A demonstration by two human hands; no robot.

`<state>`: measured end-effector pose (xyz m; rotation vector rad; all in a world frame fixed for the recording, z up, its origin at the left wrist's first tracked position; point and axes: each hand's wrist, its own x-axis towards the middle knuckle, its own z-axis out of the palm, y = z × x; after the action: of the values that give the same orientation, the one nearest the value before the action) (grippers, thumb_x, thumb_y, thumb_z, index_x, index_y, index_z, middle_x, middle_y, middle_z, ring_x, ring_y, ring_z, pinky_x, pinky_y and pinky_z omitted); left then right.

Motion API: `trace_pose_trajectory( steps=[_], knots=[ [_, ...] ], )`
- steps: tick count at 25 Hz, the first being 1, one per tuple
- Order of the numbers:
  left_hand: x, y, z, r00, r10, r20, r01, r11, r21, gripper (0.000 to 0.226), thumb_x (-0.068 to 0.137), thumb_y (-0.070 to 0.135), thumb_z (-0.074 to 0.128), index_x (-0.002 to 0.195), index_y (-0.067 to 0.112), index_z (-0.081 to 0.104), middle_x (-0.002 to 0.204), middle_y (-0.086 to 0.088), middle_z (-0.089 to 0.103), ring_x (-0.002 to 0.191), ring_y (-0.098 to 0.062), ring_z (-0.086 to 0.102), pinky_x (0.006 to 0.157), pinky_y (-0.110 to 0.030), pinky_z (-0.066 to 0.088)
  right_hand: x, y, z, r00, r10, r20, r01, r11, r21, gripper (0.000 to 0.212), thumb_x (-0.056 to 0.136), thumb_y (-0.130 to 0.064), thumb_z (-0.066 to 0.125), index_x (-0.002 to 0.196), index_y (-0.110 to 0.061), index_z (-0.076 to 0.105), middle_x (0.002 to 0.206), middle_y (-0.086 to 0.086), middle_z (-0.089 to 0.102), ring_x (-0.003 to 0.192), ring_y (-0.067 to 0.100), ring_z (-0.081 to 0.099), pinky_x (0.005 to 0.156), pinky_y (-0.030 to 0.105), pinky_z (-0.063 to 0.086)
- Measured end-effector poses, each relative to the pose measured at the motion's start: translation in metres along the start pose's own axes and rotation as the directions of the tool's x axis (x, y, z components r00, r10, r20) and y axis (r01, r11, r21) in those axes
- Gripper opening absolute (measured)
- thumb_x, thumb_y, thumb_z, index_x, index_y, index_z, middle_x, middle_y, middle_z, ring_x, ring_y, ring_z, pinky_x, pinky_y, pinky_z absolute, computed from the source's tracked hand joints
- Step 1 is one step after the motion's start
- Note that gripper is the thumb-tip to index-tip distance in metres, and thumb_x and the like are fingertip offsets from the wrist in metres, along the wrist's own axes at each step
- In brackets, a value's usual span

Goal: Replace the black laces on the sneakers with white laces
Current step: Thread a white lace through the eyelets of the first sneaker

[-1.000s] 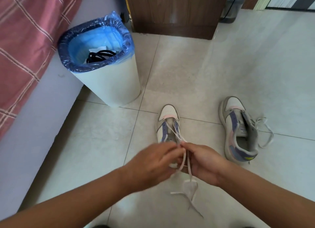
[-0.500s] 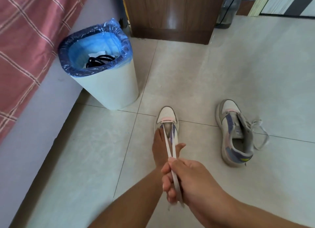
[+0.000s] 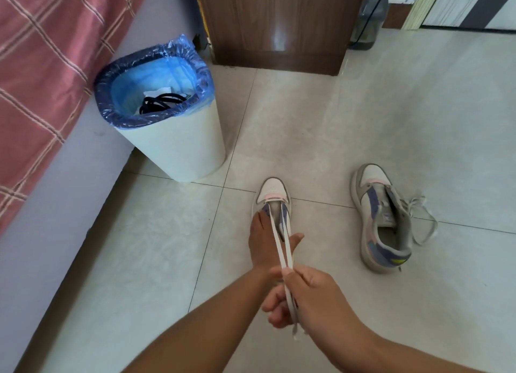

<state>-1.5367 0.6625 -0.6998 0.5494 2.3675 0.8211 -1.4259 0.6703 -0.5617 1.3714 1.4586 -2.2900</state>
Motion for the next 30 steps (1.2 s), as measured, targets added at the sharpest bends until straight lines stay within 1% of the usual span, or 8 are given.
trace_pose_trajectory(
  steps=[4, 8, 11, 14, 19, 23, 26, 30],
  knots=[
    [-0.005, -0.004, -0.039, 0.981, -0.077, 0.180, 0.099, 0.988, -0.120, 0.070, 0.072, 0.039, 0.075, 0.128, 0.020, 0.037, 0.125, 0.004, 0.044, 0.117, -0.014, 0.047, 0.095, -0.032, 0.045, 0.002, 0.010, -0.014, 0.990, -0.126, -0.068, 0.129, 0.991, 0.046, 0.018, 0.098, -0.005, 0.040, 0.103, -0.016, 0.052, 0.062, 0.010, 0.066, 0.050, 0.017, 0.059, 0.054, 0.028, 0.052],
    [-0.022, 0.021, -0.090, 0.931, -0.237, 0.278, 0.329, 0.875, -0.356, 0.025, 0.097, 0.018, 0.042, 0.101, 0.003, 0.061, 0.087, -0.010, 0.068, 0.077, -0.020, 0.061, 0.075, -0.032, 0.052, 0.000, 0.020, -0.020, 0.971, -0.206, 0.124, 0.225, 0.958, -0.175, 0.020, 0.095, 0.000, 0.046, 0.090, -0.011, 0.062, 0.072, 0.002, 0.066, 0.063, 0.008, 0.062, 0.065, 0.020, 0.049],
    [-0.037, 0.045, -0.107, 0.812, -0.218, 0.541, 0.392, 0.891, -0.229, 0.038, 0.096, 0.033, 0.049, 0.087, 0.000, 0.067, 0.070, -0.010, 0.069, 0.063, -0.021, 0.065, 0.064, -0.029, 0.056, 0.003, 0.024, -0.025, 0.893, -0.340, 0.295, 0.449, 0.710, -0.542, 0.015, 0.094, -0.021, 0.052, 0.096, -0.021, 0.067, 0.090, -0.013, 0.062, 0.086, 0.000, 0.060, 0.076, 0.013, 0.044],
    [-0.048, 0.052, -0.116, 0.730, -0.138, 0.670, 0.356, 0.913, -0.199, 0.015, 0.093, 0.012, 0.055, 0.087, 0.001, 0.064, 0.073, -0.009, 0.070, 0.065, -0.017, 0.068, 0.066, -0.026, 0.057, 0.006, 0.019, -0.038, 0.811, -0.444, 0.380, 0.578, 0.513, -0.635, 0.033, 0.088, -0.047, 0.039, 0.105, -0.029, 0.062, 0.092, -0.017, 0.058, 0.090, 0.000, 0.056, 0.079, 0.016, 0.044],
    [-0.034, 0.034, -0.140, 0.802, -0.151, 0.579, 0.485, 0.730, -0.481, 0.027, 0.096, 0.010, 0.043, 0.074, 0.003, 0.056, 0.055, -0.007, 0.059, 0.057, -0.021, 0.062, 0.084, -0.040, 0.052, 0.011, -0.012, -0.073, 0.897, -0.439, 0.047, 0.413, 0.797, -0.441, 0.022, 0.092, -0.018, 0.057, 0.077, -0.020, 0.073, 0.057, -0.008, 0.055, 0.054, 0.002, 0.050, 0.056, 0.014, 0.042],
    [-0.005, 0.003, -0.182, 0.982, -0.035, 0.184, 0.018, 0.995, 0.096, 0.022, 0.095, 0.023, 0.052, 0.079, 0.012, 0.062, 0.052, -0.001, 0.054, 0.049, -0.014, 0.054, 0.054, -0.024, 0.050, 0.026, -0.049, -0.136, 0.914, -0.349, -0.208, 0.212, 0.846, -0.489, 0.014, 0.089, -0.013, 0.060, 0.086, -0.021, 0.072, 0.051, -0.007, 0.049, 0.043, 0.008, 0.037, 0.047, 0.022, 0.031],
    [0.010, -0.021, -0.202, 0.990, 0.004, 0.140, -0.050, 0.945, 0.323, 0.022, 0.094, 0.028, 0.054, 0.075, 0.020, 0.061, 0.057, -0.001, 0.059, 0.036, -0.007, 0.049, 0.039, -0.016, 0.035, 0.039, -0.054, -0.168, 0.944, -0.267, -0.192, 0.027, 0.646, -0.763, 0.017, 0.089, -0.015, 0.061, 0.078, -0.022, 0.071, 0.057, -0.009, 0.058, 0.044, 0.001, 0.045, 0.048, 0.018, 0.032],
    [0.015, -0.047, -0.194, 0.938, -0.085, 0.335, -0.188, 0.689, 0.700, 0.022, 0.094, 0.039, 0.051, 0.089, 0.023, 0.065, 0.091, 0.007, 0.067, 0.081, -0.013, 0.063, 0.066, -0.023, 0.041, 0.079, -0.054, -0.152, 0.978, -0.207, -0.021, -0.021, 0.003, -1.000, 0.027, 0.093, -0.026, 0.050, 0.068, -0.026, 0.060, 0.084, 0.001, 0.059, 0.087, 0.022, 0.057, 0.081, 0.031, 0.044]
  ],
)
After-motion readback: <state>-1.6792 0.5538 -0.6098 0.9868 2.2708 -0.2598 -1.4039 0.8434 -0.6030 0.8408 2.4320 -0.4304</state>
